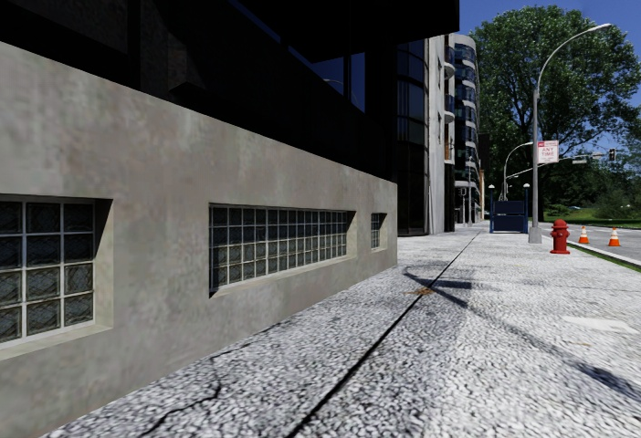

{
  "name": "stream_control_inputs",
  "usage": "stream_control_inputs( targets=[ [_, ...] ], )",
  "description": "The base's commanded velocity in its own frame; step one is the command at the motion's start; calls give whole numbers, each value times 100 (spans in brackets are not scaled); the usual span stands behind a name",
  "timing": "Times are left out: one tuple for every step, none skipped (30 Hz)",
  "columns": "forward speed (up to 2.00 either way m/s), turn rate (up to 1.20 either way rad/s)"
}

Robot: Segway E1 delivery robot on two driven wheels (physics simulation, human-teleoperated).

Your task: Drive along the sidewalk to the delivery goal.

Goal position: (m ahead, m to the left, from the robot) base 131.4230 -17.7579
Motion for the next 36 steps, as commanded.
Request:
stream_control_inputs(
  targets=[
    [0, 0],
    [0, -120],
    [0, -120],
    [0, -120],
    [0, -120],
    [0, -120],
    [162, -120],
    [162, -120],
    [166, -120],
    [167, -120],
    [170, -120],
    [173, -120],
    [173, -120],
    [173, -120],
    [173, -120],
    [173, -79],
    [173, 0],
    [173, 0],
    [173, 0],
    [173, 0],
    [173, 0],
    [173, 0],
    [173, 0],
    [173, 0],
    [173, 0],
    [173, 0],
    [173, 0],
    [173, 0],
    [173, 0],
    [173, 0],
    [173, 0],
    [174, 0],
    [175, 0],
    [175, 0],
    [175, 0],
    [175, 0]
  ],
)
